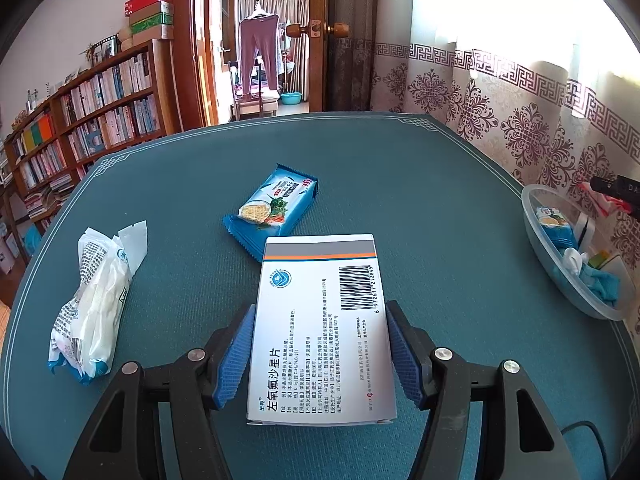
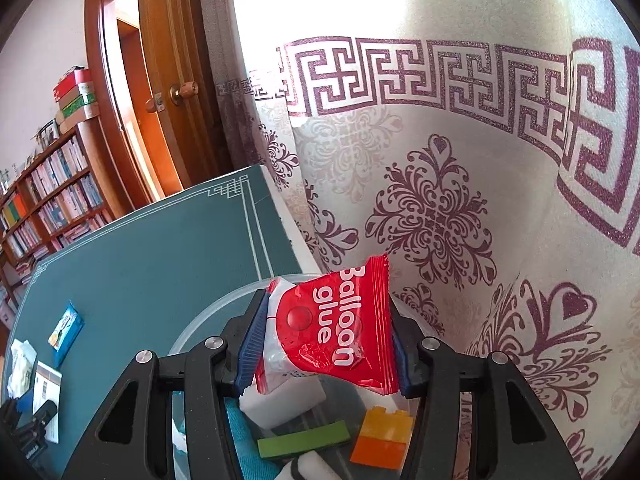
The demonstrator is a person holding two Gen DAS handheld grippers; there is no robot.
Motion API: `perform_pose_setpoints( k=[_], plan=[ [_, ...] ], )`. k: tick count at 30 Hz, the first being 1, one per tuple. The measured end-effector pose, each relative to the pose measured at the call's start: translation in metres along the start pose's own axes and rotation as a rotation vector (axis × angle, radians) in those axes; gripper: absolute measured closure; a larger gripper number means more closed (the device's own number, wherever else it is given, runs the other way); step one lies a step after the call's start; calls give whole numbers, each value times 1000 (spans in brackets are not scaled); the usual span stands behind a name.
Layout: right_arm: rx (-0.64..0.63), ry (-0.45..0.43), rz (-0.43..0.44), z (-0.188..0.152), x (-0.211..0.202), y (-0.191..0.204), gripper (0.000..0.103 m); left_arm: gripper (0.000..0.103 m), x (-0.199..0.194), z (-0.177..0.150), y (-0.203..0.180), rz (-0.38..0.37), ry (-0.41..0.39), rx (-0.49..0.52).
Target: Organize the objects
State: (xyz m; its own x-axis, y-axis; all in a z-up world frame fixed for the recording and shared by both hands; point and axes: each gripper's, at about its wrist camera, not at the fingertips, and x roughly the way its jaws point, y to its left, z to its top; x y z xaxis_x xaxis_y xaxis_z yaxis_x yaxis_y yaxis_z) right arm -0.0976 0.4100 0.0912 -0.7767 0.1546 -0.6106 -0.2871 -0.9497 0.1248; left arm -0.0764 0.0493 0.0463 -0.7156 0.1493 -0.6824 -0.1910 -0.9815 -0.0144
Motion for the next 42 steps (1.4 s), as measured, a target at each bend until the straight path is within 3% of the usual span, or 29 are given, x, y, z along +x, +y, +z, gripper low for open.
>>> perform_pose_setpoints(
  k=[3,20,30,42],
  plan=[
    [10,3,1,-4,1,-2,37,37,0,-1,-1,-6,4,-1],
    [-132,-96,47,-61,-59,13,36,37,-2,0,-42,-66,20,51],
    [-288,-168,85,-106,-105,23,36,37,-10,14,-100,-162,11,136],
    [-274,-147,127,-126,-121,0,36,37,-27,46,-195,-294,-51,294]
  ],
)
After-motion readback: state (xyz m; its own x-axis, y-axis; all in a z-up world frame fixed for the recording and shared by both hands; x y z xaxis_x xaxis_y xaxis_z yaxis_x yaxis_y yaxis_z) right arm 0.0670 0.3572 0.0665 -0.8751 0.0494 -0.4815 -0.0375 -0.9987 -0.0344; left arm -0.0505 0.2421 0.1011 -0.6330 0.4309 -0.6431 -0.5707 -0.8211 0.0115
